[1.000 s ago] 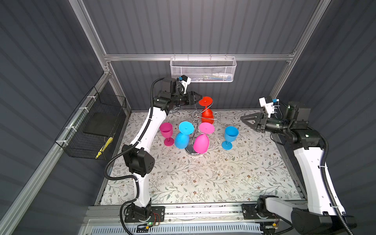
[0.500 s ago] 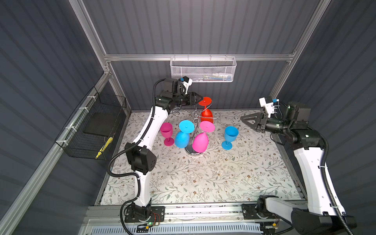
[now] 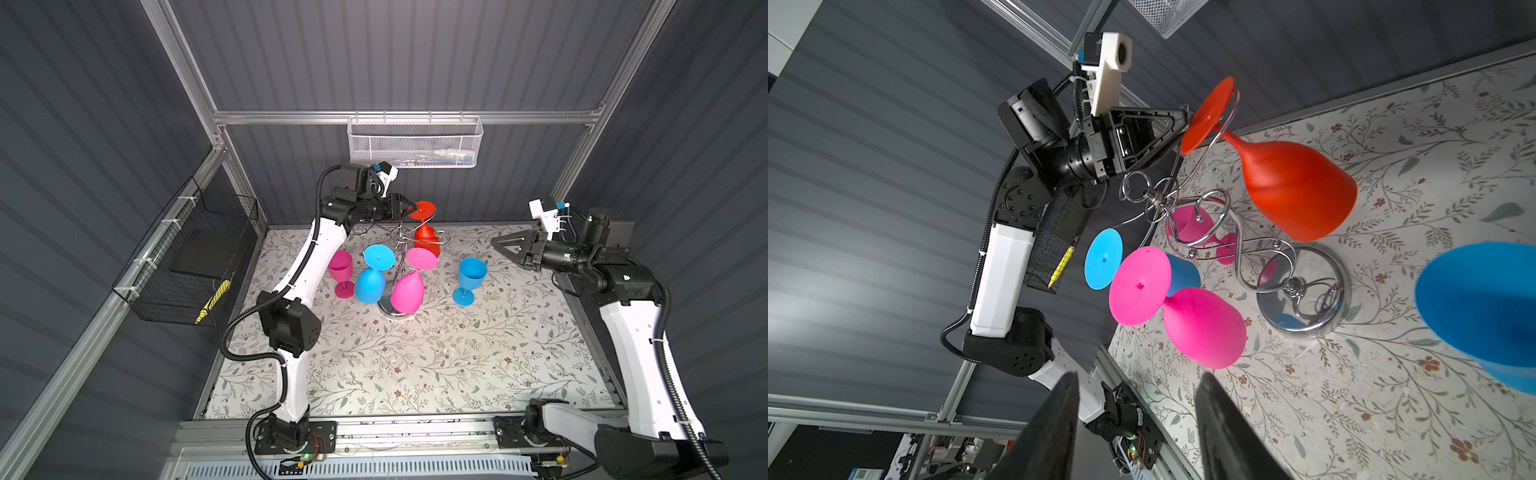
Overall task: Take the wine glass off the wine glass rack
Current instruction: Pick up the wine glass from the wine glass rack.
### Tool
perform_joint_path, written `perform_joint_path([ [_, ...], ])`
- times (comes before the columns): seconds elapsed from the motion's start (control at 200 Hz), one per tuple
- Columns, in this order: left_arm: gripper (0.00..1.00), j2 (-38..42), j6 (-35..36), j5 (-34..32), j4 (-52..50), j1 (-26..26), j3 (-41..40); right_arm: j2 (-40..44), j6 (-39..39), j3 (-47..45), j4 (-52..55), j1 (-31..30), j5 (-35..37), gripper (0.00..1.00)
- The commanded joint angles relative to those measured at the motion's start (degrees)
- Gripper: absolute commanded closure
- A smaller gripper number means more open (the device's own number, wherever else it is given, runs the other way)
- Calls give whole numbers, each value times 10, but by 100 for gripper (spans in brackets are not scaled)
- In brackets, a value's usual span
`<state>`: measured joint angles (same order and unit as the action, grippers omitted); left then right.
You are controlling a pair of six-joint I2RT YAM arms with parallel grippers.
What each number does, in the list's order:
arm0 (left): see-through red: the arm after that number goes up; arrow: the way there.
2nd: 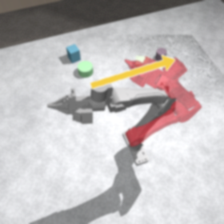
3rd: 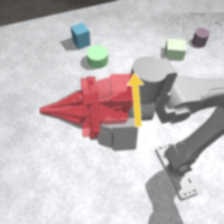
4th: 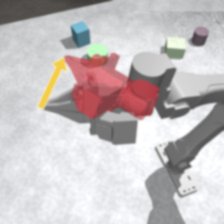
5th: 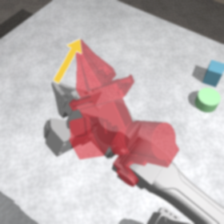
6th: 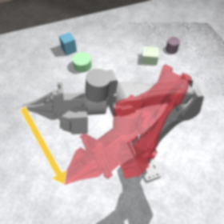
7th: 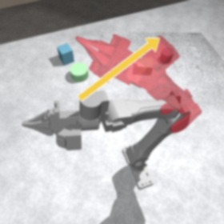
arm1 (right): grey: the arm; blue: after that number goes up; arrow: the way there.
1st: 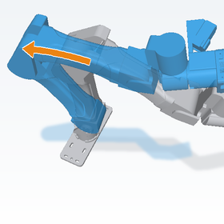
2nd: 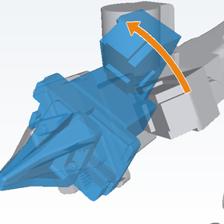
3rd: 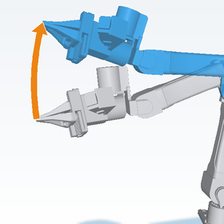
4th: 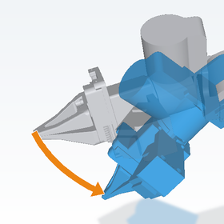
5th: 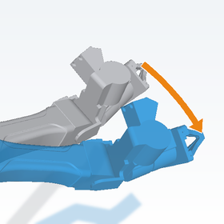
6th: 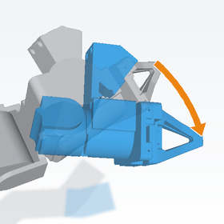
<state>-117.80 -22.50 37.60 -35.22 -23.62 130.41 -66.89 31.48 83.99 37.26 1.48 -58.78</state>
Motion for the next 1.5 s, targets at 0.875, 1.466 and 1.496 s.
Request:
perform_joint_path([
  [0.875, 82, -1, -71, 48, 22, -3, -23, 8, 7, -6, -11, -2, -12, 51],
  [1.466, 100, 58, -133, 46, 85, -3, -76, 17, 9, -8, -10, -2, -9, 51],
  [1.496, 100, 63, -142, 48, 95, -3, -82, 17, 9, -9, -10, -2, -9, 52],
])
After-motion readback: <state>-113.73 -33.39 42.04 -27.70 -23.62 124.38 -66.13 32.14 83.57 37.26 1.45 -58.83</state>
